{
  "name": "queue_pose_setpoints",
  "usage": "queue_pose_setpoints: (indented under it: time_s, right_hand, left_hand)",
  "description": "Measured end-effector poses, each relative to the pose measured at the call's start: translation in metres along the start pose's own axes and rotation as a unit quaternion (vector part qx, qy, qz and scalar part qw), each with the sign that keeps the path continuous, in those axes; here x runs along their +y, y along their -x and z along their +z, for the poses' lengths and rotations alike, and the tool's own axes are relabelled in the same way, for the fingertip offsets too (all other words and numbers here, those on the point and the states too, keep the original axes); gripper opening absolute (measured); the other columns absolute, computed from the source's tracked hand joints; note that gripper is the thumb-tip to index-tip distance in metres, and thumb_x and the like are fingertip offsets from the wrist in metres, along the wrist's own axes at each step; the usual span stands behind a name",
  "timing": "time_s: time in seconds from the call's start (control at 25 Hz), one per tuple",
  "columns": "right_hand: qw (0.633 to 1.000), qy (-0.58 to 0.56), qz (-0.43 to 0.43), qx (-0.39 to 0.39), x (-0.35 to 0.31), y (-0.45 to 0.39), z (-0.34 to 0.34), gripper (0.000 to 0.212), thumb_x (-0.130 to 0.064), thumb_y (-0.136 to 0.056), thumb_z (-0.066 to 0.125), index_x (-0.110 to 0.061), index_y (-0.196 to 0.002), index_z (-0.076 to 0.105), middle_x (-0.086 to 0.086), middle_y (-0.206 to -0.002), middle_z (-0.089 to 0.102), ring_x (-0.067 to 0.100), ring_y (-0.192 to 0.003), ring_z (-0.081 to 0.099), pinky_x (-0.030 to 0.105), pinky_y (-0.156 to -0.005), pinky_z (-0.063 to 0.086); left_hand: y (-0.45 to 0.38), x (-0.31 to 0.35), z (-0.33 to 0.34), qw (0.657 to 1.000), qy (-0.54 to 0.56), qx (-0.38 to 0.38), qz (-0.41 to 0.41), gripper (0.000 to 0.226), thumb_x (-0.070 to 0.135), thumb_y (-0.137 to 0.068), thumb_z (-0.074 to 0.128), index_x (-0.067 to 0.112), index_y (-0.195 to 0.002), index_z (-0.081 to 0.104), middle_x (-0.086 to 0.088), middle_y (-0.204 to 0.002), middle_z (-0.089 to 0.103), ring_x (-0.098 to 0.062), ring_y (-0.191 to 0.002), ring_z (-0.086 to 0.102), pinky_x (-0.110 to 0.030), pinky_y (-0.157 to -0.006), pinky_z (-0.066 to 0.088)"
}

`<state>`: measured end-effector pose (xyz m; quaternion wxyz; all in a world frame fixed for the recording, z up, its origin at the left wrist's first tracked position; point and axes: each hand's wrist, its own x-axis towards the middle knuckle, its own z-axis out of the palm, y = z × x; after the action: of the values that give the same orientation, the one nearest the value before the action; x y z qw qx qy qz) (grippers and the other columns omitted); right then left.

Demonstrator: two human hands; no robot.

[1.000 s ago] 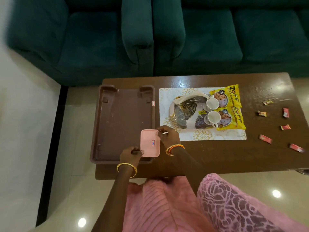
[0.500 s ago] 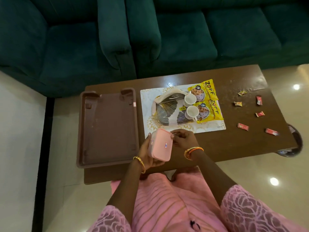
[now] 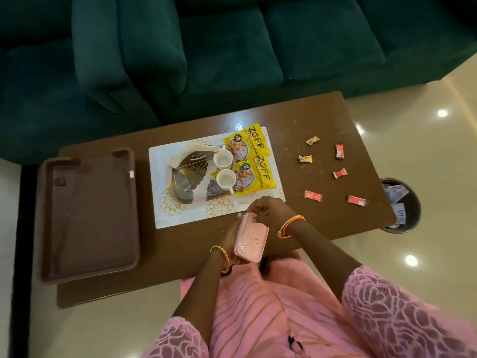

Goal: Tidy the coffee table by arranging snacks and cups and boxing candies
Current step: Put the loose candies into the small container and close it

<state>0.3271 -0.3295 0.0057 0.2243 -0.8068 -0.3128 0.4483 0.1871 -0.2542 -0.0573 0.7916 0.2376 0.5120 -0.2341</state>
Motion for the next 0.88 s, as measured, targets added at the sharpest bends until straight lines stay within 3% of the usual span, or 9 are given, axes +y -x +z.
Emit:
queue_pose_setpoints:
  time_s: [0.12, 0.2, 0.32, 0.44, 0.56, 0.68, 0.88]
  right_hand:
    - [1.000, 0.021, -0.014, -0.014, 0.028, 0.005, -0.026, 0.028, -0.002, -0.071, 0.074, -0.003, -0.099, 0.067, 0.018, -0.099, 0.068, 0.026, -0.087, 0.062, 0.029, -0.080, 0.048]
    - [0.999, 0.037, -0.029, -0.024, 0.039, 0.006, -0.039, 0.026, -0.002, -0.070, 0.076, -0.001, -0.094, 0.066, 0.018, -0.097, 0.069, 0.022, -0.081, 0.060, 0.030, -0.078, 0.049]
    - [0.998, 0.040, -0.040, -0.030, 0.050, 0.003, -0.056, 0.021, 0.000, -0.070, 0.075, 0.000, -0.090, 0.066, 0.018, -0.091, 0.071, 0.016, -0.076, 0.057, 0.028, -0.075, 0.047]
    - [0.997, 0.043, -0.051, -0.030, 0.057, -0.003, -0.068, 0.019, 0.000, -0.070, 0.075, -0.002, -0.088, 0.066, 0.017, -0.088, 0.072, 0.016, -0.076, 0.057, 0.028, -0.073, 0.047]
    - [0.997, 0.054, -0.055, -0.025, 0.062, -0.005, -0.071, 0.017, 0.000, -0.072, 0.073, -0.002, -0.087, 0.065, 0.016, -0.087, 0.071, 0.015, -0.073, 0.055, 0.021, -0.067, 0.040]
    - [0.997, 0.054, -0.050, -0.017, 0.066, -0.007, -0.071, 0.016, 0.000, -0.073, 0.072, -0.003, -0.088, 0.065, 0.016, -0.087, 0.071, 0.016, -0.074, 0.054, 0.023, -0.068, 0.043]
    - [0.992, 0.110, -0.055, -0.031, 0.064, -0.009, -0.077, 0.023, -0.006, -0.078, 0.069, -0.006, -0.100, 0.069, 0.015, -0.098, 0.071, 0.026, -0.089, 0.061, 0.026, -0.074, 0.044]
  left_hand:
    - [-0.013, -0.003, 0.033, 1.000, -0.022, 0.011, -0.016, 0.068, 0.079, -0.067, 0.042, 0.022, -0.093, 0.067, -0.005, -0.078, 0.073, -0.022, -0.079, 0.059, -0.031, -0.072, 0.047]
    - [-0.017, -0.003, 0.051, 0.999, -0.043, 0.027, -0.015, 0.065, 0.076, -0.072, 0.042, 0.020, -0.095, 0.065, -0.007, -0.083, 0.069, -0.023, -0.077, 0.060, -0.033, -0.071, 0.048]
    - [-0.018, 0.001, 0.073, 0.999, -0.027, 0.021, -0.007, 0.057, 0.066, -0.082, 0.039, 0.015, -0.091, 0.062, -0.010, -0.079, 0.071, -0.025, -0.061, 0.066, -0.035, -0.052, 0.055]
    - [-0.023, 0.007, 0.082, 0.999, -0.032, 0.021, 0.015, 0.054, 0.066, -0.083, 0.039, 0.017, -0.098, 0.056, -0.011, -0.099, 0.060, -0.024, -0.071, 0.057, -0.031, -0.062, 0.047]
    - [-0.029, 0.011, 0.081, 0.999, -0.037, 0.000, -0.011, 0.064, 0.074, -0.075, 0.043, 0.018, -0.099, 0.062, -0.009, -0.092, 0.062, -0.025, -0.078, 0.057, -0.034, -0.066, 0.048]
    - [-0.038, 0.014, 0.078, 0.998, -0.057, -0.008, -0.014, 0.074, 0.077, -0.069, 0.049, 0.018, -0.112, 0.061, -0.011, -0.099, 0.063, -0.027, -0.085, 0.058, -0.036, -0.068, 0.050]
    - [-0.045, 0.016, 0.073, 0.999, -0.029, -0.030, -0.024, 0.066, 0.076, -0.069, 0.048, 0.019, -0.098, 0.066, -0.007, -0.084, 0.069, -0.023, -0.073, 0.065, -0.035, -0.062, 0.054]
